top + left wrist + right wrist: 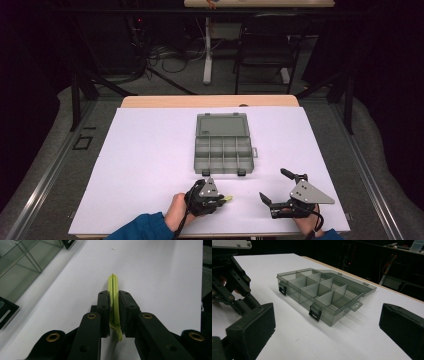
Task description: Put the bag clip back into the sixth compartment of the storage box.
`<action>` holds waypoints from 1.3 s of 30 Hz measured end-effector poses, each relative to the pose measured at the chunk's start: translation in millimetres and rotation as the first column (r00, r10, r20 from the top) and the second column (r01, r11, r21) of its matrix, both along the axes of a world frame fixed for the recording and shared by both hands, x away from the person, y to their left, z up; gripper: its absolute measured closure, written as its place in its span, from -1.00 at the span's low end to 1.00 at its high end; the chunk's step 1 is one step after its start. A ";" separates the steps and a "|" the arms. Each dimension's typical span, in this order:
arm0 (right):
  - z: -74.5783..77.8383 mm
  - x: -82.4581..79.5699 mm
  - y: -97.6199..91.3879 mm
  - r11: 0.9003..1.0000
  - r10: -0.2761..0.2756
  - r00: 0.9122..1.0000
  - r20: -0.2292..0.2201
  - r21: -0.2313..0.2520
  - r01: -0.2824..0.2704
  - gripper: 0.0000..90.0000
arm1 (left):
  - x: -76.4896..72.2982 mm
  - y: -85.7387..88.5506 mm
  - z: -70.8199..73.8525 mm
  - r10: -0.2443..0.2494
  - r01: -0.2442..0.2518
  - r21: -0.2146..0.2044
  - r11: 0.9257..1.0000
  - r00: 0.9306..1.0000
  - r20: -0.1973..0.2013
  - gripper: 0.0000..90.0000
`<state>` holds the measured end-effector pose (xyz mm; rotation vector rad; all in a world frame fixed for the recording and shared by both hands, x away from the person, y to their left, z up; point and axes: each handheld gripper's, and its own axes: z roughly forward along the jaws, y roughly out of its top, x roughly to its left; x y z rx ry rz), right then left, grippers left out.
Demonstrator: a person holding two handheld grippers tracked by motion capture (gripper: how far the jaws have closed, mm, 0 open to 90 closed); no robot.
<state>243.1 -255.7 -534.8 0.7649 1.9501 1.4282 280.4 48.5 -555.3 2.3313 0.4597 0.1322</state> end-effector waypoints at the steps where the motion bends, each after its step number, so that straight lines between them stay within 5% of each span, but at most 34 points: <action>1: 0.0 0.0 -0.1 1.000 0.000 1.000 -0.001 0.001 0.000 -1.00 | 0.1 0.5 0.3 0.003 -0.003 0.000 1.000 1.000 0.005 0.78; 39: 0.1 -0.1 -0.7 1.000 -0.002 1.000 -0.003 -0.003 0.002 -1.00 | 3.3 12.9 6.3 0.031 -0.030 -0.013 0.999 0.999 0.014 0.78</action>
